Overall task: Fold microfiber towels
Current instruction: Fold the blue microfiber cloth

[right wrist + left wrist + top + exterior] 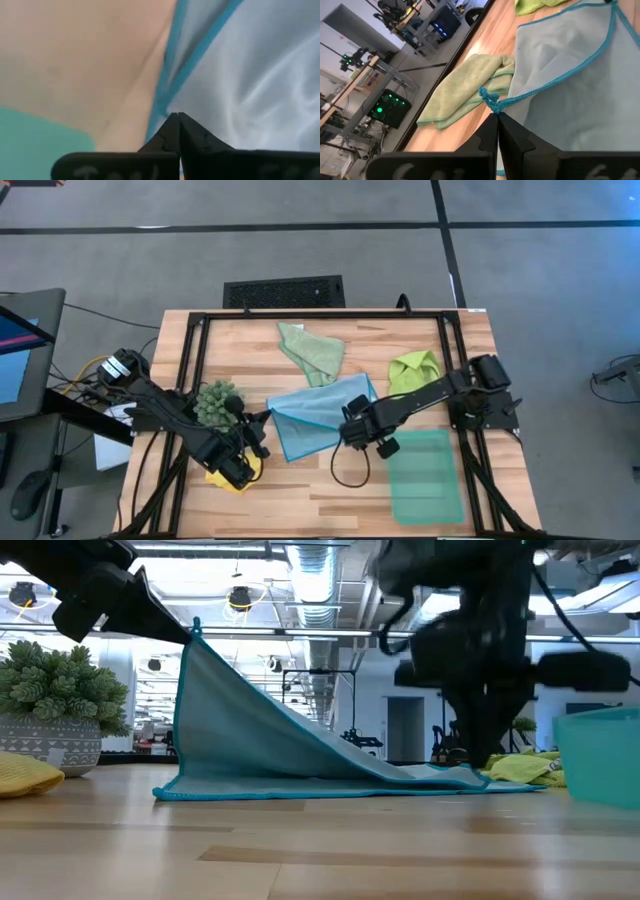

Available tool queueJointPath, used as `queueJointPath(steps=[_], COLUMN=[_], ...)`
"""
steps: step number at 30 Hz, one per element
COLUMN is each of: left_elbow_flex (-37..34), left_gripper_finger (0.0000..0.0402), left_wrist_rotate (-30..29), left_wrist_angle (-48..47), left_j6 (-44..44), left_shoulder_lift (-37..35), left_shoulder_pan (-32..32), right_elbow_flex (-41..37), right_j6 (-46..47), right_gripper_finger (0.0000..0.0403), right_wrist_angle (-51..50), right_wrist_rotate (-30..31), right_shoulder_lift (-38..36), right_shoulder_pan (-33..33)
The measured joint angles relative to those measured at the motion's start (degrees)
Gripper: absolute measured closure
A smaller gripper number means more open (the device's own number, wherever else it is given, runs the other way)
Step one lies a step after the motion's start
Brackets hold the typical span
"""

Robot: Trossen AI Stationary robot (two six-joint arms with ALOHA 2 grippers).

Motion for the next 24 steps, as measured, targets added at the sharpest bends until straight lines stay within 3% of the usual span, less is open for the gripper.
queueJointPath(steps=[7, 11, 18, 24], left_elbow_flex=[0.0, 0.0, 0.0, 0.0], left_gripper_finger=[0.0401, 0.0401, 0.0401, 0.0401], left_wrist_rotate=[-2.9, -5.2, -7.0, -5.1], left_wrist_angle=[-0.7, -5.5, -23.3, -25.9], left_j6=[0.8, -1.6, -12.2, -8.9], left_shoulder_lift=[-1.4, -4.2, -14.3, -21.2], left_shoulder_pan=[-1.4, -2.4, -3.4, -2.4], right_elbow_flex=[1.6, 1.4, 1.8, 1.8], right_j6=[1.4, 1.5, -0.1, -7.0], right_gripper_finger=[0.0384, 0.0352, 0.0292, 0.0237], right_wrist_angle=[-0.9, -0.4, 9.2, 18.6], right_wrist_rotate=[-4.4, -4.3, -4.3, -4.2], right_shoulder_lift=[-1.8, -1.1, -0.8, -0.8], right_shoulder_pan=[1.5, 0.6, -1.1, -1.0])
